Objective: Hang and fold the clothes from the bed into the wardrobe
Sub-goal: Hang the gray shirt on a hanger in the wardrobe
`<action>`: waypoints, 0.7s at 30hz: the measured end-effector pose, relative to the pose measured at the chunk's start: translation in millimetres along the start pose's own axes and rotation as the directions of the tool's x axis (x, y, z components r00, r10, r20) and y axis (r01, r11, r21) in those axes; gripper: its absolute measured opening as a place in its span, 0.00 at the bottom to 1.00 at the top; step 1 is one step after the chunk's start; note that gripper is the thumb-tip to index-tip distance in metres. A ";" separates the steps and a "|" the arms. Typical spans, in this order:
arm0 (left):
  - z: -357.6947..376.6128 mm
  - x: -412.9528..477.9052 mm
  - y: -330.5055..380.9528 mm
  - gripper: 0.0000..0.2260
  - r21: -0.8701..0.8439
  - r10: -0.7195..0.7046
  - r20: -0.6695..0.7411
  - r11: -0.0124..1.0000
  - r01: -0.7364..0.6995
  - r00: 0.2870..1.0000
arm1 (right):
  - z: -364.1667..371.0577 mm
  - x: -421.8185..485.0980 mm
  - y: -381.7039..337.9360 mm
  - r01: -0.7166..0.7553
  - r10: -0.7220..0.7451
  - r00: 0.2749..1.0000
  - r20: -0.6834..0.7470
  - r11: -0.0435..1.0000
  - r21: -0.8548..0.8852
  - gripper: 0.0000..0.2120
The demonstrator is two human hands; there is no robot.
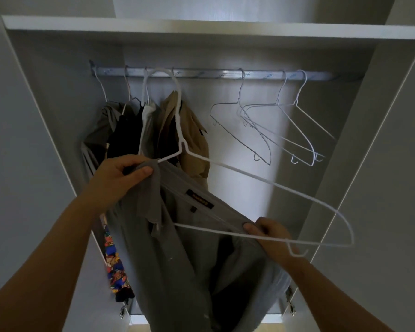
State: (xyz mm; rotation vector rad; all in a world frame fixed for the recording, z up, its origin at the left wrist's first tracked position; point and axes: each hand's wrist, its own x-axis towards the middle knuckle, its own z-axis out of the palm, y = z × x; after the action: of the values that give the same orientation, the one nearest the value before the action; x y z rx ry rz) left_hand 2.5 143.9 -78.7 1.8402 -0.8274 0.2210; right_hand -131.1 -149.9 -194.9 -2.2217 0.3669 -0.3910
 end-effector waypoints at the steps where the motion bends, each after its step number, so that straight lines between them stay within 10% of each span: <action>1: -4.1 -0.2 -1.0 0.13 0.024 -0.018 0.044 1.000 0.017 0.999 | -5.7 3.0 -0.1 0.020 -0.019 0.999 0.027 0.999 -0.050 0.21; 12: -13.3 -5.7 -14.7 0.09 0.447 -0.141 0.291 0.895 -0.004 0.946 | -41.7 16.4 -0.6 0.099 -0.072 0.983 0.166 0.982 -0.163 0.20; 21: 27.6 -5.4 -8.9 0.08 0.809 -0.105 0.114 0.587 -0.031 0.988 | -29.8 19.5 -2.8 -0.049 0.097 0.988 0.122 0.935 -0.351 0.16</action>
State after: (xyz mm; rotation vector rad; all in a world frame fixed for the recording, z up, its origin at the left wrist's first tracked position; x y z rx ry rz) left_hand -2.1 123.9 -99.8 2.7786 -0.8562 0.5056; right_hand -124.8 -176.2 -171.6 -2.5539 0.4723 -0.1367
